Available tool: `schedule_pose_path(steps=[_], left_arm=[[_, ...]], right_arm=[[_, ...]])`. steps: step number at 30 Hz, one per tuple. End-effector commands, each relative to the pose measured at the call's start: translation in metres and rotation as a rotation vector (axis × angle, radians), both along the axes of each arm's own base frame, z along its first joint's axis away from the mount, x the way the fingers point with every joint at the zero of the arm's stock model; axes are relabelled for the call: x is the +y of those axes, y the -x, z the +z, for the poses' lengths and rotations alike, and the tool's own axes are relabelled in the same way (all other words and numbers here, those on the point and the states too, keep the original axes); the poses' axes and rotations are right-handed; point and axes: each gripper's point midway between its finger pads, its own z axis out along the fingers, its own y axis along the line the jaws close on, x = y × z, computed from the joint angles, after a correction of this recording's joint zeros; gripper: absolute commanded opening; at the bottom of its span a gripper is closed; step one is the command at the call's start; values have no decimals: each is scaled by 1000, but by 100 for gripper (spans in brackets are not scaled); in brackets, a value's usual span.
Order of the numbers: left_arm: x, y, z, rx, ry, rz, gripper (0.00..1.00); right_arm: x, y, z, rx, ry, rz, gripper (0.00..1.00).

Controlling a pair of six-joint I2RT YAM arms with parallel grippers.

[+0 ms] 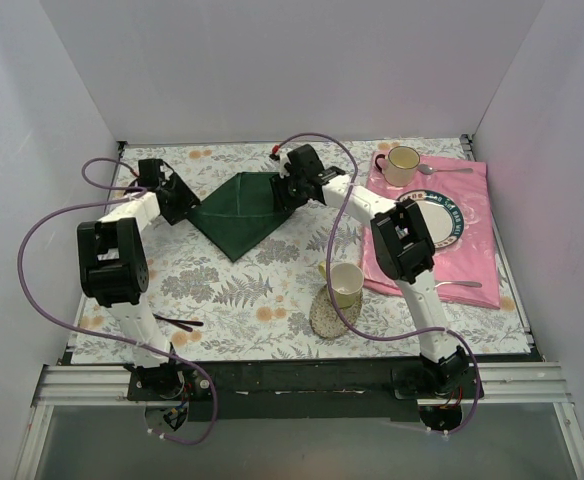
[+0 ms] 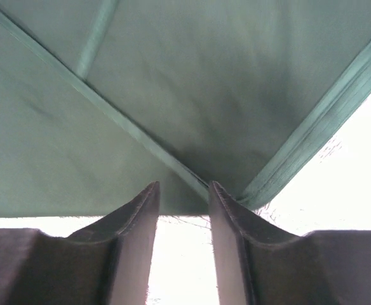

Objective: Fold the napkin, place the utensils inside, and roll it up
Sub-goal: Fold the napkin, then roll the napkin with the utensil

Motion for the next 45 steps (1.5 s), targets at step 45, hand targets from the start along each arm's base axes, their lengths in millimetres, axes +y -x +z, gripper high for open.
schedule_pose_path(steps=[45], left_arm=[[-16, 51, -9, -45, 330, 175, 50]], right_arm=[[138, 94, 43, -340, 107, 237, 63]])
